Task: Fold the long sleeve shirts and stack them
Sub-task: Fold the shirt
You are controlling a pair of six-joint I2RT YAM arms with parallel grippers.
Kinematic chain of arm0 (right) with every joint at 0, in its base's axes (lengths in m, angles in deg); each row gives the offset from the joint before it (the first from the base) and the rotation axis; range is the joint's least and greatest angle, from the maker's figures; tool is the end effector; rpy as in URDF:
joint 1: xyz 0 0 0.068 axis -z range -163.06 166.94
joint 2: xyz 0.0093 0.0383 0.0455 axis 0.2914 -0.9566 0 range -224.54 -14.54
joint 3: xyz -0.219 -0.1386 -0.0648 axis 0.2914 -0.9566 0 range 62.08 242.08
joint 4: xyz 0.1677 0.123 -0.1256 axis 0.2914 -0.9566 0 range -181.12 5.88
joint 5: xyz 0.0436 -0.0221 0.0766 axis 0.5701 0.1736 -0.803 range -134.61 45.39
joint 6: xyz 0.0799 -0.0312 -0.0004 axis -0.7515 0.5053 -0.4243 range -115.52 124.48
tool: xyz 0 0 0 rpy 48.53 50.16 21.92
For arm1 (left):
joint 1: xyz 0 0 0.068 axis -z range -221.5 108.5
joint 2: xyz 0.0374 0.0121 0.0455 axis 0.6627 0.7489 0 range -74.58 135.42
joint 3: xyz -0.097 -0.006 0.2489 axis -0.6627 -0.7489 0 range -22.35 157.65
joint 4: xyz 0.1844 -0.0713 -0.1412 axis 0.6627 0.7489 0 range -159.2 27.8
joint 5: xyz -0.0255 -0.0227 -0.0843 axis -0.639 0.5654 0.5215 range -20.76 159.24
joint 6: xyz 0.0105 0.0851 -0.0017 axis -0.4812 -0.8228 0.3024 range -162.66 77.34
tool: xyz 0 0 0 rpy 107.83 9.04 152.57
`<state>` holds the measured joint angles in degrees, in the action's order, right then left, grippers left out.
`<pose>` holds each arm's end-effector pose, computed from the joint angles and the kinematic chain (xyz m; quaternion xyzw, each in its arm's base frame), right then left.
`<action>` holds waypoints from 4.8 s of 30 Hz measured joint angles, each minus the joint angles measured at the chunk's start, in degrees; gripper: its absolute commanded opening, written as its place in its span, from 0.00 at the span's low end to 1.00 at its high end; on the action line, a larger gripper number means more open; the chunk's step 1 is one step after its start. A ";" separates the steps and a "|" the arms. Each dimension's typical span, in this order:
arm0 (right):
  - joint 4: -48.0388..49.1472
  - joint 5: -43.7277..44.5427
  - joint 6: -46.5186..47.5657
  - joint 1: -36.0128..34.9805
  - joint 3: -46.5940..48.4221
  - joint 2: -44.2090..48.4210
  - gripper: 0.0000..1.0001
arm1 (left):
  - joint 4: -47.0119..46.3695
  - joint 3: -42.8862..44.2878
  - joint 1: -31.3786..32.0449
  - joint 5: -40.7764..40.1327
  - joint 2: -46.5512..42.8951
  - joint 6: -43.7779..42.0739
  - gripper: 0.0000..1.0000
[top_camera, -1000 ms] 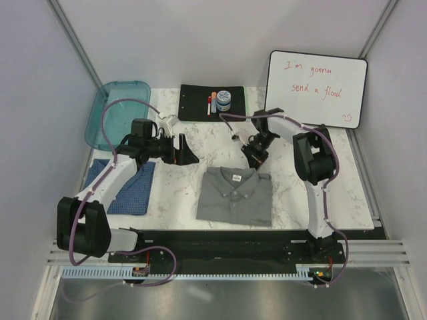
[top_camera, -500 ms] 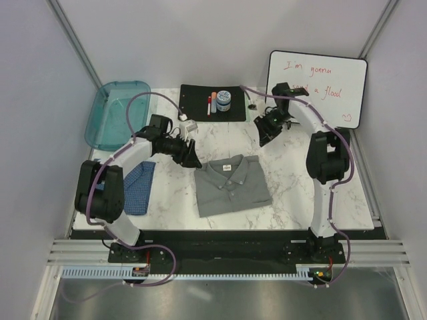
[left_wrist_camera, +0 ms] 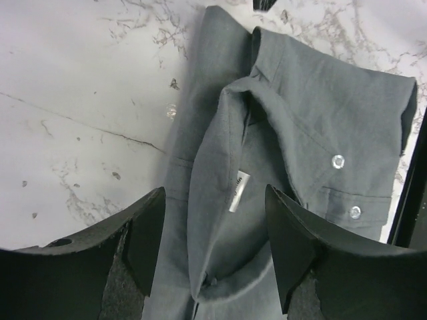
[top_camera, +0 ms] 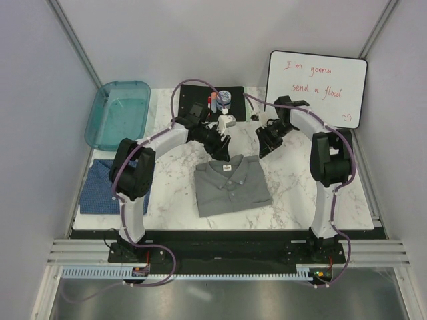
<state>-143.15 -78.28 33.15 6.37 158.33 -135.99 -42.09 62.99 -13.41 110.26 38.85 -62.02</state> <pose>0.3834 0.1143 0.1559 -0.3347 0.8955 0.2780 0.0931 0.3510 -0.2436 0.1897 0.4555 0.7760 -0.3547 0.2538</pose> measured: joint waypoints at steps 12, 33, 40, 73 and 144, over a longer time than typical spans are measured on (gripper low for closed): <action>2.60 -0.13 -0.48 1.03 -0.22 -0.68 0.33 | 1.20 5.84 0.83 -1.31 8.48 -0.04 0.05; 5.55 -0.50 -3.21 1.22 -5.88 7.98 0.52 | 5.97 -10.93 -13.60 -1.70 -14.75 6.36 0.64; 6.93 -0.66 -6.54 1.31 -5.90 2.97 0.56 | 9.29 -17.18 -11.87 -3.17 -12.90 7.04 0.64; 5.92 -5.42 -9.44 1.38 -5.90 -1.07 0.20 | 10.23 -13.07 -12.00 -1.38 -2.40 9.49 0.40; 25.14 -10.80 -23.04 -14.71 -32.79 34.62 0.39 | -7.39 -36.44 -25.00 0.52 -49.94 39.32 0.99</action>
<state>-118.01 -89.08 10.11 -8.34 125.54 -101.37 -49.48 26.55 -38.41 110.78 -11.10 -22.70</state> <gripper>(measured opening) 0.497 0.991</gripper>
